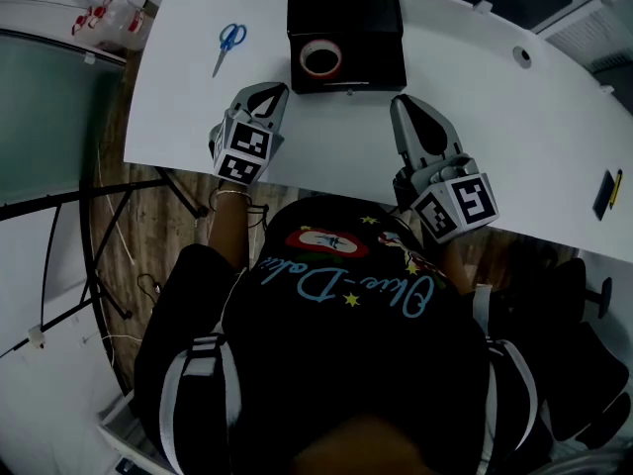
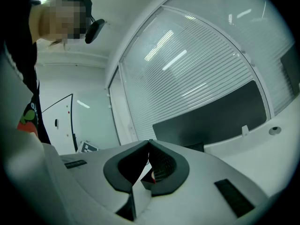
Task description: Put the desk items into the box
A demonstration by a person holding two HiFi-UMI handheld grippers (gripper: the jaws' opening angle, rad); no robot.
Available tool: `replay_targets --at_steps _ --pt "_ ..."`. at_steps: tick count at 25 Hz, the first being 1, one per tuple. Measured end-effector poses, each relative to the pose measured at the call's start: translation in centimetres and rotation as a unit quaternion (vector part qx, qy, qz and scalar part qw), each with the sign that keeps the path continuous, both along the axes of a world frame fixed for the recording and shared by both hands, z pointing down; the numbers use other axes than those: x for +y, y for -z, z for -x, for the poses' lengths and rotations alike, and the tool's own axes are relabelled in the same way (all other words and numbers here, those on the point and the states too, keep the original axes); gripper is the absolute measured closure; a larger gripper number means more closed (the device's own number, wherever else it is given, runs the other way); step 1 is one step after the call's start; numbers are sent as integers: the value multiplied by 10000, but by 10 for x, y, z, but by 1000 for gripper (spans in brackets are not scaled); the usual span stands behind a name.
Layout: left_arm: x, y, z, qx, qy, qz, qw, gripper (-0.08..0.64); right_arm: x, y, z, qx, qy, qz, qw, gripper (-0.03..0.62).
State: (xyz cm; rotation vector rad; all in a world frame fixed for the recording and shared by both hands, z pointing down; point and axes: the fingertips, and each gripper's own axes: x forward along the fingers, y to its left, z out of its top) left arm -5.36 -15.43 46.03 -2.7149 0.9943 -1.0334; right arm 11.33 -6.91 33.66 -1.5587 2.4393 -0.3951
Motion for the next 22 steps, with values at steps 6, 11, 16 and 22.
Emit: replay_targets --at_steps 6,11,16,22 --pt "5 11 27 129 498 -100 9986 537 -5 -1 16 -56 346 -20 9994 589" --pt "10 18 47 272 871 -133 9957 537 -8 -5 26 -99 583 3 9983 588" --pt "3 21 61 507 1056 -212 9929 537 -12 -4 30 101 612 28 9981 588" --pt "-22 12 71 737 964 -101 9926 534 -27 -3 42 309 382 128 9987 589"
